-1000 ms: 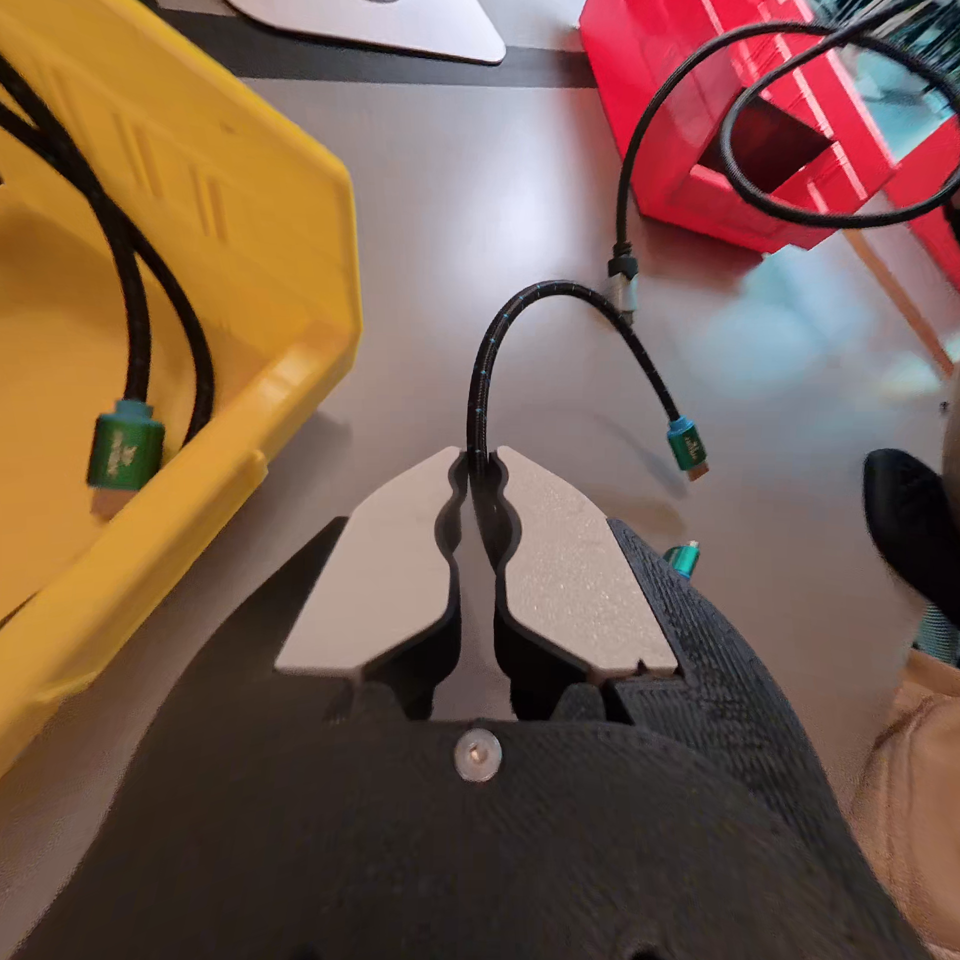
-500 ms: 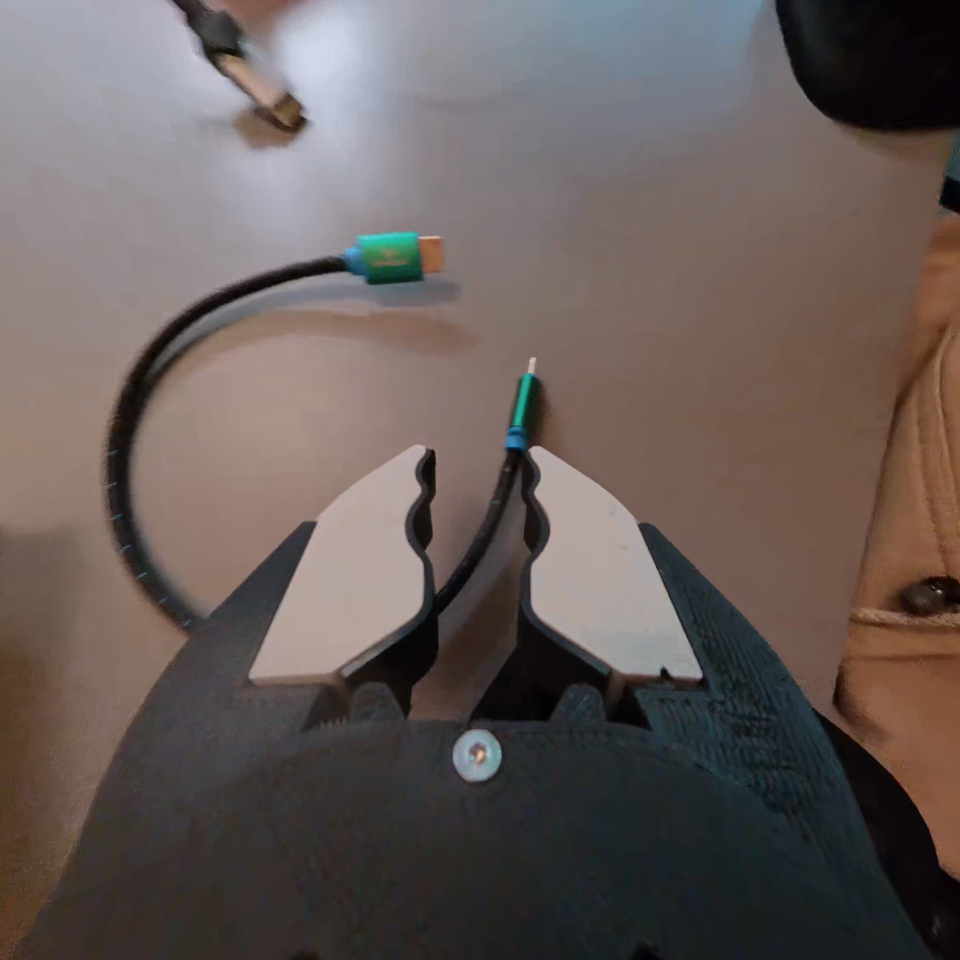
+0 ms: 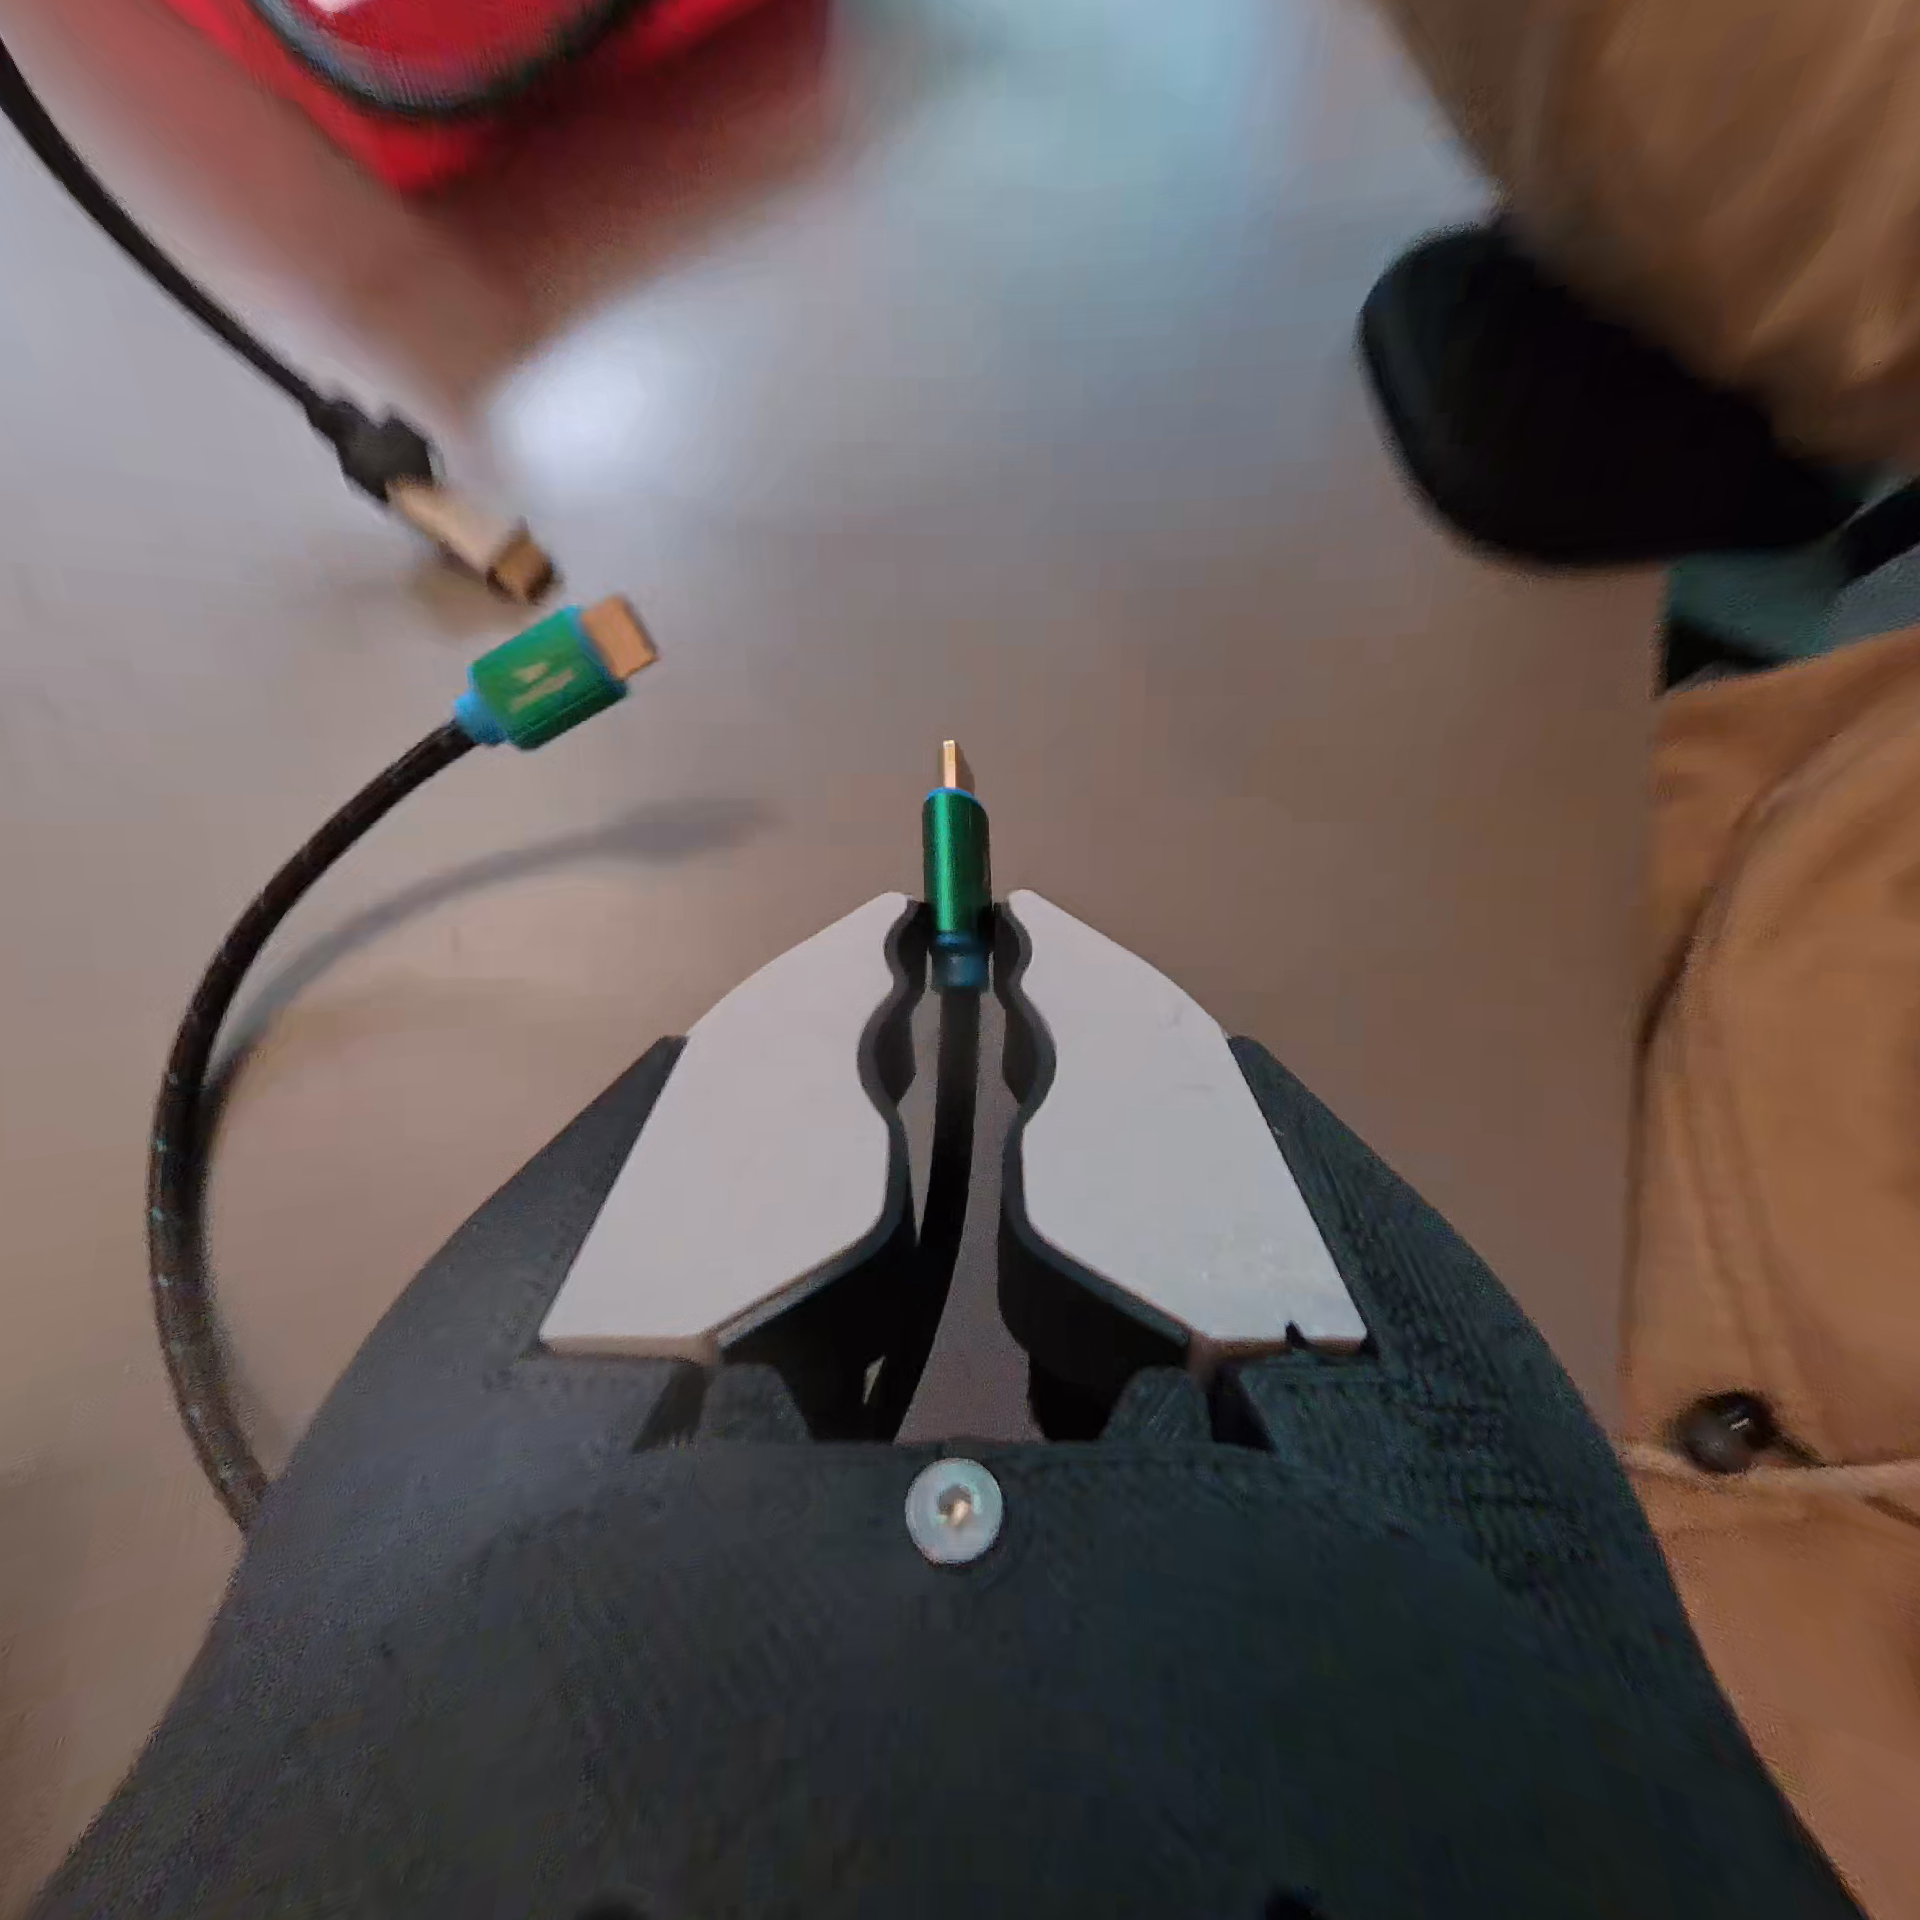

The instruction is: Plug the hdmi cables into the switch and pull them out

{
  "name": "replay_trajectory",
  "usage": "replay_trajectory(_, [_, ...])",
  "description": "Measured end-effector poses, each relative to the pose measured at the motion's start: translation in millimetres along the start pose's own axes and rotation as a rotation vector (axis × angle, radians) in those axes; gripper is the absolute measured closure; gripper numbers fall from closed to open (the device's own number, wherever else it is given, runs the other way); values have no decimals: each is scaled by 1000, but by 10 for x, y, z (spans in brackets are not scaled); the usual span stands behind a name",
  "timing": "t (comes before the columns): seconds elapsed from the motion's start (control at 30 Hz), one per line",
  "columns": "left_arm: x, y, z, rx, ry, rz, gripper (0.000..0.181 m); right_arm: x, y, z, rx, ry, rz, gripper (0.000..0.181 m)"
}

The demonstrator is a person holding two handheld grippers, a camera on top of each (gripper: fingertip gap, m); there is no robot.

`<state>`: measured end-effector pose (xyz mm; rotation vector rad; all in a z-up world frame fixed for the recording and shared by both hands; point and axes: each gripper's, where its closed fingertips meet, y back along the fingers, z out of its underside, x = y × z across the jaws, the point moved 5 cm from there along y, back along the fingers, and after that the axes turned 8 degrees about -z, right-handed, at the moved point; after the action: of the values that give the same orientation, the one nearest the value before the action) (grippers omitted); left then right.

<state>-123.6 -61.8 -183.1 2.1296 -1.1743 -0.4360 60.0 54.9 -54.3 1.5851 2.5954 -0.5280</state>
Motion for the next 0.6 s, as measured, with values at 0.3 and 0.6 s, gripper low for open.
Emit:
replay_trajectory(0.3, [-131,243,-1137,160,0,141,168,-27,-104,140,-90,-14,-45,159])
replay_trajectory(0.6, [-290,212,-1256,146,-36,112,168,67,-129,340,-255,-34,29,160])
